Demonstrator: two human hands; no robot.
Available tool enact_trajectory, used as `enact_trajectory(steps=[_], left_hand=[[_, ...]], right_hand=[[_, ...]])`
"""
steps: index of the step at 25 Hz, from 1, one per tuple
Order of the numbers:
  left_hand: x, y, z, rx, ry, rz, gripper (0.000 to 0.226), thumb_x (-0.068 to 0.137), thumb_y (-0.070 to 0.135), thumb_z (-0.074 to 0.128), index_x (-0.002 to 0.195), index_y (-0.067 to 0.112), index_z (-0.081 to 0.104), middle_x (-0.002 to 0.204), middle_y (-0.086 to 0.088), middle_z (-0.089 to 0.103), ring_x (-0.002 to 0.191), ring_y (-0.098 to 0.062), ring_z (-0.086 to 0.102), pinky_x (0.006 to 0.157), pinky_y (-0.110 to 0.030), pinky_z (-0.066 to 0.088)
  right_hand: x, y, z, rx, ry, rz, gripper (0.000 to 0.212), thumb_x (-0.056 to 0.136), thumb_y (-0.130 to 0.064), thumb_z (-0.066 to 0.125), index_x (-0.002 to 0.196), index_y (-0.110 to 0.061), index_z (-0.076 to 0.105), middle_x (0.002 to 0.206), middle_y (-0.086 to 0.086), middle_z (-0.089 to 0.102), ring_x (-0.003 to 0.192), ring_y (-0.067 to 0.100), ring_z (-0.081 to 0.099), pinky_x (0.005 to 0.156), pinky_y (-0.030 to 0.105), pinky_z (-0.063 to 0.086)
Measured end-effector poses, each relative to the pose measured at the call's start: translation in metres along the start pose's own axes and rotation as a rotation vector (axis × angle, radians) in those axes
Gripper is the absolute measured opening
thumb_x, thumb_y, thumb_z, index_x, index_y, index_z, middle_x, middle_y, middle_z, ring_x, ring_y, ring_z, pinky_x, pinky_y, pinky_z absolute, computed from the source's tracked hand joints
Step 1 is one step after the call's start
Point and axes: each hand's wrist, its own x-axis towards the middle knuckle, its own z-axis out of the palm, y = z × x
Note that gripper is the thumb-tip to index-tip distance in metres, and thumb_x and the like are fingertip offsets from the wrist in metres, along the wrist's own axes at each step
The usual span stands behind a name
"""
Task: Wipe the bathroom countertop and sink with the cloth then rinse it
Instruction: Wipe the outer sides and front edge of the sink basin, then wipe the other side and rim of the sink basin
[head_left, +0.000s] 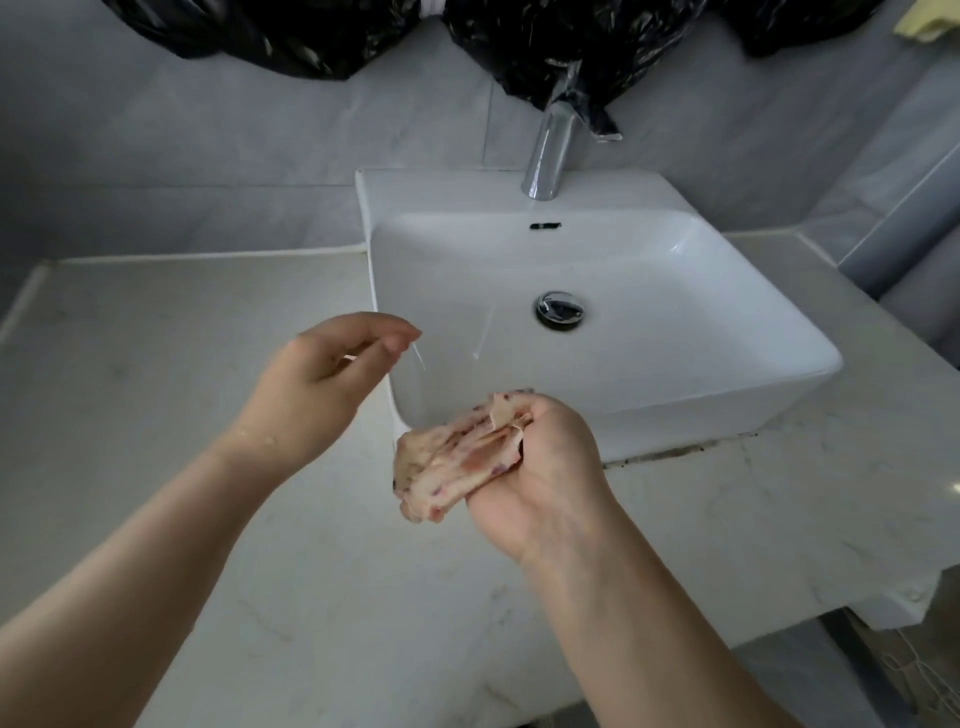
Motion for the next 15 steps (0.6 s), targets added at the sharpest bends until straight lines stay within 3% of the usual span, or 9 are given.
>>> enact_trajectory(steps=[2, 4, 6, 7, 9, 11, 14, 15], left_hand=[[0.001, 0.011, 0.01, 0.015, -0.023, -0.009, 0.018, 0.082, 0.041, 0.054, 0.078, 0.053, 0.066, 0.095, 0.032, 0.064, 0.089, 0.003, 0.059, 0.081, -0.018, 0.045], [-0.001, 0.022, 0.021, -0.05, -0.111, -0.065, 0.016, 0.075, 0.052, 0.054, 0.086, 0.054, 0.065, 0.102, 0.023, 0.065, 0.093, 0.004, 0.059, 0.08, -0.011, 0.044], [-0.002, 0.029, 0.033, -0.106, -0.238, -0.147, 0.042, 0.066, 0.056, 0.06, 0.107, 0.046, 0.058, 0.109, 0.016, 0.061, 0.094, -0.003, 0.061, 0.079, -0.012, 0.046], [-0.001, 0.029, 0.041, -0.042, -0.238, -0.159, 0.053, 0.066, 0.053, 0.063, 0.116, 0.039, 0.053, 0.11, 0.016, 0.058, 0.094, -0.005, 0.062, 0.079, -0.016, 0.048], [0.001, 0.027, 0.05, 0.138, -0.065, -0.145, 0.049, 0.074, 0.038, 0.065, 0.12, 0.032, 0.05, 0.104, 0.013, 0.061, 0.088, -0.008, 0.063, 0.075, -0.022, 0.05], [0.003, 0.024, 0.046, 0.248, 0.111, -0.184, 0.024, 0.084, 0.018, 0.06, 0.102, 0.033, 0.057, 0.086, 0.009, 0.066, 0.072, -0.007, 0.063, 0.065, -0.024, 0.049], [-0.009, 0.014, 0.029, 0.112, 0.332, -0.346, 0.009, 0.084, 0.025, 0.059, 0.075, 0.022, 0.06, 0.065, 0.003, 0.062, 0.055, -0.01, 0.056, 0.055, -0.027, 0.044], [-0.016, 0.01, 0.022, 0.071, 0.471, -0.381, 0.02, 0.08, 0.035, 0.059, 0.072, 0.016, 0.06, 0.062, 0.0, 0.059, 0.056, -0.014, 0.055, 0.055, -0.028, 0.042]], right_hand=[[-0.004, -0.01, -0.001, -0.022, -0.013, -0.107, 0.023, 0.092, -0.015, 0.032, 0.07, -0.02, 0.036, 0.065, 0.004, 0.031, 0.058, 0.017, 0.03, 0.057, 0.027, 0.028], [0.004, -0.026, 0.0, -0.041, -0.034, -0.189, 0.031, 0.098, -0.034, 0.036, 0.089, -0.013, 0.057, 0.075, 0.012, 0.054, 0.065, 0.025, 0.054, 0.065, 0.031, 0.043], [0.016, -0.04, 0.005, -0.091, -0.122, -0.18, 0.053, 0.095, -0.056, 0.033, 0.102, -0.014, 0.063, 0.087, 0.014, 0.062, 0.082, 0.027, 0.061, 0.085, 0.042, 0.049], [0.022, -0.045, 0.007, -0.12, -0.16, -0.183, 0.058, 0.092, -0.063, 0.031, 0.096, -0.016, 0.064, 0.083, 0.013, 0.063, 0.081, 0.026, 0.063, 0.086, 0.044, 0.05], [0.033, -0.051, 0.007, -0.234, -0.297, -0.171, 0.059, 0.092, -0.064, 0.025, 0.082, -0.015, 0.057, 0.074, 0.012, 0.062, 0.068, 0.023, 0.063, 0.071, 0.033, 0.048], [0.046, -0.058, 0.004, -0.513, -0.385, -0.209, 0.045, 0.097, -0.055, 0.025, 0.086, -0.021, 0.053, 0.079, 0.007, 0.059, 0.069, 0.017, 0.056, 0.065, 0.029, 0.039], [0.073, -0.071, -0.007, -1.149, -0.19, -0.434, 0.026, 0.098, -0.04, 0.042, 0.093, -0.024, 0.063, 0.092, 0.0, 0.067, 0.086, 0.016, 0.063, 0.079, 0.032, 0.043], [0.083, -0.075, -0.014, -1.348, -0.097, -0.536, 0.023, 0.096, -0.036, 0.046, 0.093, -0.023, 0.065, 0.095, -0.001, 0.066, 0.093, 0.018, 0.063, 0.083, 0.032, 0.043]])
